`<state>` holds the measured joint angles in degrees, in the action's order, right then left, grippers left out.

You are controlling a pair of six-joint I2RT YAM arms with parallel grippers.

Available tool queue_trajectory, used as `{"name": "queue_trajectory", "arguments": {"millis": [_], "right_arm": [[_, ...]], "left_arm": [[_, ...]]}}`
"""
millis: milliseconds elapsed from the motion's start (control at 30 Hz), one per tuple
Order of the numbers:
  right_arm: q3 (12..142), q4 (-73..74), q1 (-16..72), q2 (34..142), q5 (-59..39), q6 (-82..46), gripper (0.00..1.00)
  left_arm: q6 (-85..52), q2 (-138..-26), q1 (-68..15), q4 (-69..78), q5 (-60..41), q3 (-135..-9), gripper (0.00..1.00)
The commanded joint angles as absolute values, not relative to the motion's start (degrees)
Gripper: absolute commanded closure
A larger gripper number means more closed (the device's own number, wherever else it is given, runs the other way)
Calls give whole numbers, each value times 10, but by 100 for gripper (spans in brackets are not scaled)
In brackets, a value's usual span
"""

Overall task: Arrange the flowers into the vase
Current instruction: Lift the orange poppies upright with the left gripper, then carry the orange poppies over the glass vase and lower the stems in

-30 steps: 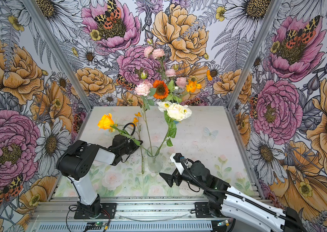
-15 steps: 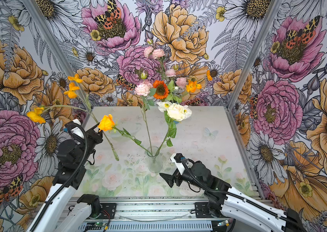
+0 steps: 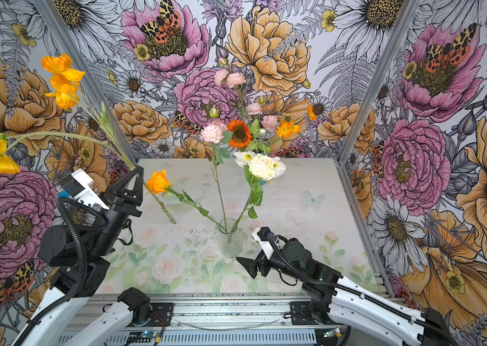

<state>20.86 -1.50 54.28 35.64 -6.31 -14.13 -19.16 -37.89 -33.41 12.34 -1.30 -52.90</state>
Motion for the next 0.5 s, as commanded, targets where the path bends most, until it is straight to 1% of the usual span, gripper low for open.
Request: {"name": "queue_trajectory", "arguments": {"millis": [0, 100, 200, 333, 467], "right_arm": [[227, -13, 540, 347, -69, -149, 1], [227, -18, 540, 343, -67, -149, 1], [223, -18, 541, 340, -65, -148, 0], [220, -18, 540, 338, -66, -147, 0], [217, -19, 540, 337, -63, -142, 0]], "left_arm": [[-81, -417, -424, 199, -49, -536, 100], [-5, -458, -510, 227, -39, -531, 100], [28, -503, -559, 268, -19, -521, 100], [61, -547, -585, 294, -18, -510, 100], [80, -580, -587, 367, -21, -477, 100]]}}
